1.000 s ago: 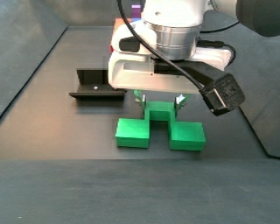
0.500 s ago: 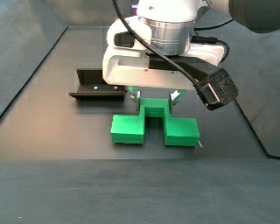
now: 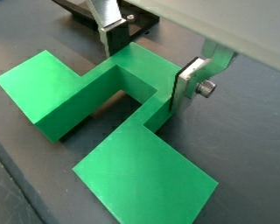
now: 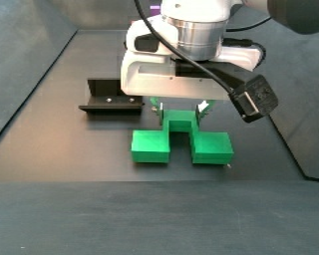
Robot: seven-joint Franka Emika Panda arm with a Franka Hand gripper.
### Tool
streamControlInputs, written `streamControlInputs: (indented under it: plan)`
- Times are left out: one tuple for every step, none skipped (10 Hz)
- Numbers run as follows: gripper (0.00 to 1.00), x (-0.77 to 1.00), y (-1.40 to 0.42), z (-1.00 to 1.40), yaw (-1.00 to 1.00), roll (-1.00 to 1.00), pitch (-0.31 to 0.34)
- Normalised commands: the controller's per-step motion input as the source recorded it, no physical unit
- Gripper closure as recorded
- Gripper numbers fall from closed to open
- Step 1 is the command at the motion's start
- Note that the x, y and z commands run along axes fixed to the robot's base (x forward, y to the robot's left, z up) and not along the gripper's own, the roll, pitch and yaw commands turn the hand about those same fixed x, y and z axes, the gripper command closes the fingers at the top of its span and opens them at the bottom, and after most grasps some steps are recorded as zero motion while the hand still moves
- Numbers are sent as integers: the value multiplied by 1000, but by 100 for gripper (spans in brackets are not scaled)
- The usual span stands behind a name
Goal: Pick up the green object. Move up. Place the green object on the fixture. Regrasp the green object. Move to above the board. Insert the green object.
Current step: Move up, then place the green object on the fixture.
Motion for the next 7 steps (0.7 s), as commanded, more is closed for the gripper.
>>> streamControlInputs:
  plan:
    - [100,45,-14,768,-16,1,7]
    - [100,0,-12,494,-21,27,21]
    - [100,12,-3,221,-9,56,2]
    - [100,0,6,0,0,-31,0]
    - [100,-103,194,0,-94,-280,-77]
    - [100,-9,40,211,0,-586,-143]
    - [100,0,-51,860,0,-29,157]
